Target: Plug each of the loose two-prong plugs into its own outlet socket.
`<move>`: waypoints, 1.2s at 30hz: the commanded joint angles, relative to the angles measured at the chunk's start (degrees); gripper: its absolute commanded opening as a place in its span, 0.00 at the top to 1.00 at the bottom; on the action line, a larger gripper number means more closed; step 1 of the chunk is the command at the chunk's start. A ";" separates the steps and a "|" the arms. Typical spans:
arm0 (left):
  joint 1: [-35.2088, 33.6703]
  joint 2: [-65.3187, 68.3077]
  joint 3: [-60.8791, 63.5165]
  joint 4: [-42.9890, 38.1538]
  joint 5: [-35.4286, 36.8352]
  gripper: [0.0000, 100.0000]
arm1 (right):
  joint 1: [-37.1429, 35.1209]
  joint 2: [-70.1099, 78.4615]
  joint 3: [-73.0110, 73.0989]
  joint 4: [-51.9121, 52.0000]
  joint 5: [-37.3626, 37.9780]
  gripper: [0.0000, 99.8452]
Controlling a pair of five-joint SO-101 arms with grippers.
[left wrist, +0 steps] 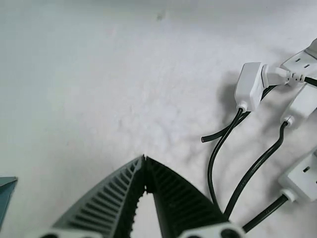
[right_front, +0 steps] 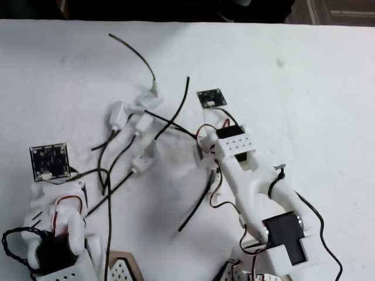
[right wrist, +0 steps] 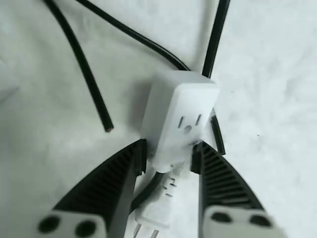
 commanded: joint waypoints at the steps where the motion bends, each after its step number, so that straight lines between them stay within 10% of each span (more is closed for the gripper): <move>1: -0.04 -0.31 -0.18 -1.14 0.62 0.97 | 1.27 0.13 -0.70 -0.66 -0.09 0.86; 36: -0.04 -0.31 -0.09 -1.14 0.62 0.97 | 4.53 -1.98 -0.97 -3.03 4.04 0.77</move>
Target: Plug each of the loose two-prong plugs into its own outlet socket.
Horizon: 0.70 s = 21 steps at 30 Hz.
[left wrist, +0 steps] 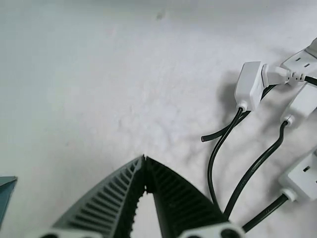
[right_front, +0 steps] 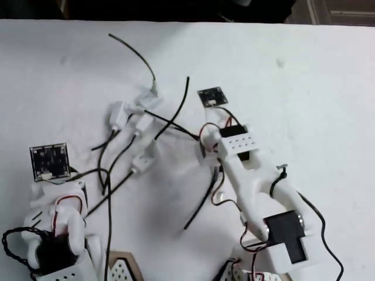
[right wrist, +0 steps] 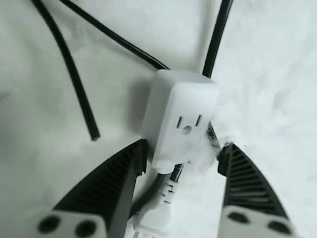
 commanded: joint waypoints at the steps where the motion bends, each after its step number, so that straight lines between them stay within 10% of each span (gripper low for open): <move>1: -0.04 -0.31 -0.26 -1.14 0.62 0.97 | 2.77 -2.77 -1.05 -0.84 0.35 0.77; 21: -0.04 -0.31 -0.26 -1.14 0.62 0.97 | 13.41 -5.67 -6.77 4.79 -0.09 0.77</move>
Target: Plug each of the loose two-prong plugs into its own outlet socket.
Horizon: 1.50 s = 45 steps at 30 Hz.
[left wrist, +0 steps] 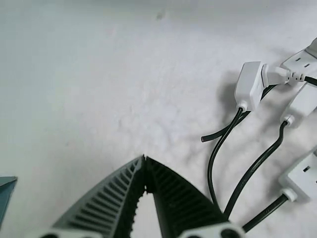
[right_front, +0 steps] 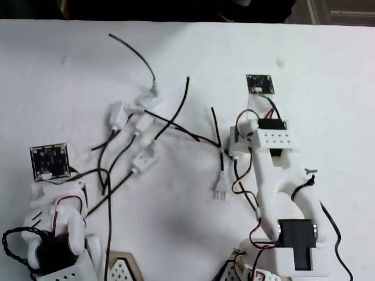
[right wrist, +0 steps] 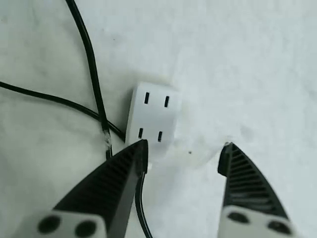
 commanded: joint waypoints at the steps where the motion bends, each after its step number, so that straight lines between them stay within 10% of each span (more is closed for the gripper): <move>1: -0.04 -0.31 -0.26 -1.14 0.62 0.97 | -1.01 -2.24 -4.22 4.26 -0.26 0.77; 23: -0.04 -0.31 -0.26 -1.14 0.62 0.97 | -4.26 17.80 -18.37 6.46 -5.89 0.77; 28: -0.04 -0.31 -0.26 -1.14 0.62 0.97 | -4.18 18.77 -18.64 6.37 -5.63 0.94; 45: 0.04 -0.31 0.53 -1.32 0.62 0.97 | -16.66 -13.76 -18.29 33.71 -5.80 0.98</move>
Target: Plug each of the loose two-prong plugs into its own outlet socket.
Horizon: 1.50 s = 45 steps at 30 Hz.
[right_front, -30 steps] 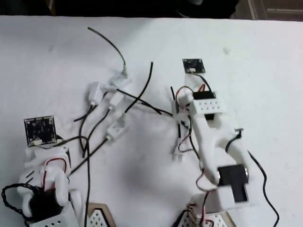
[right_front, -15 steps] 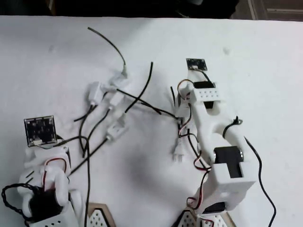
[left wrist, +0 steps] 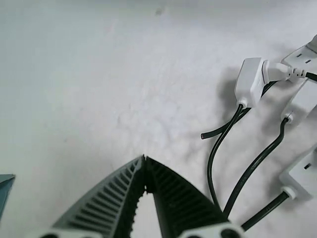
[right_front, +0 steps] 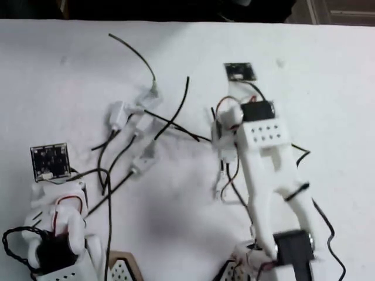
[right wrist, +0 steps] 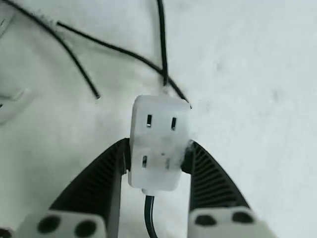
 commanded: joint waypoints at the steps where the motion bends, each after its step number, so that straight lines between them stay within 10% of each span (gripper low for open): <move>1: 0.04 -0.13 -0.26 -1.32 0.62 0.97 | -5.23 -6.90 -2.02 5.85 -0.44 0.98; 17: 0.04 -0.13 -0.26 -1.32 0.62 0.97 | -26.07 3.12 5.19 3.56 -34.55 0.98; 29: 0.04 -0.13 -0.26 -1.32 0.62 0.97 | -26.33 14.46 5.98 -14.99 -35.43 0.94; 34: 0.04 -0.13 -0.26 -1.32 0.62 0.97 | -24.84 14.73 6.33 -14.90 -36.31 0.79; 45: 0.04 -0.13 -0.26 -1.32 0.62 0.97 | -24.75 14.64 0.88 -5.85 -30.42 0.79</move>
